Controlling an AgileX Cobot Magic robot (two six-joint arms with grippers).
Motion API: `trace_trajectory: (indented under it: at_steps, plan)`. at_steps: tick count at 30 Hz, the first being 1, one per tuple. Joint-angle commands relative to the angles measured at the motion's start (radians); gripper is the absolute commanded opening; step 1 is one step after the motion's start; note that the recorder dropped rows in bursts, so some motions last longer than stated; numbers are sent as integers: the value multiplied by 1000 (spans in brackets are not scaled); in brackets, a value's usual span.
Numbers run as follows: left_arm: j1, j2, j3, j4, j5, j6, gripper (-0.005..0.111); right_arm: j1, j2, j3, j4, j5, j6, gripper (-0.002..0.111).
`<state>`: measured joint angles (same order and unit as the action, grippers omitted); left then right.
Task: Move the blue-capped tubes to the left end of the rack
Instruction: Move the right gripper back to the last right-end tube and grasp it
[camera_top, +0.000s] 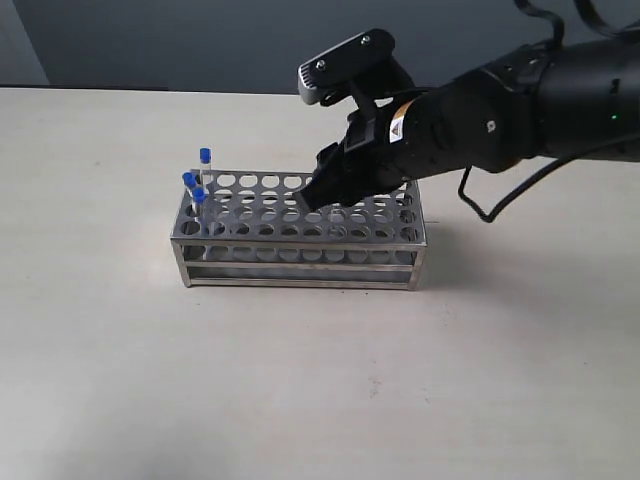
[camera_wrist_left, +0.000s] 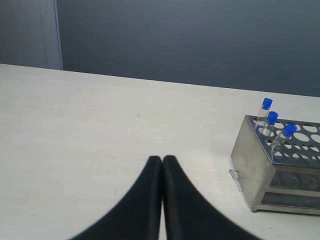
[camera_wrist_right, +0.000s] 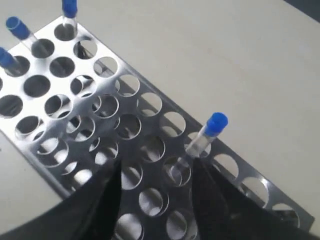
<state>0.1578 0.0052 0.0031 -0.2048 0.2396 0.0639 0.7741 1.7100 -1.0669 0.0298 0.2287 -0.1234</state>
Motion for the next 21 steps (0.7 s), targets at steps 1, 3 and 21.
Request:
trace_trajectory:
  at_steps: [1, 3, 21]
  plan:
    - [-11, -5, -3, 1, 1, 0, 1, -5, 73, 7, -2, -135, 1, 43]
    - [-11, -5, -3, 1, 1, 0, 1, -5, 107, 3, -2, -155, 1, 29]
    - [-11, -5, -3, 1, 1, 0, 1, -5, 90, 3, -2, -176, 3, 23]
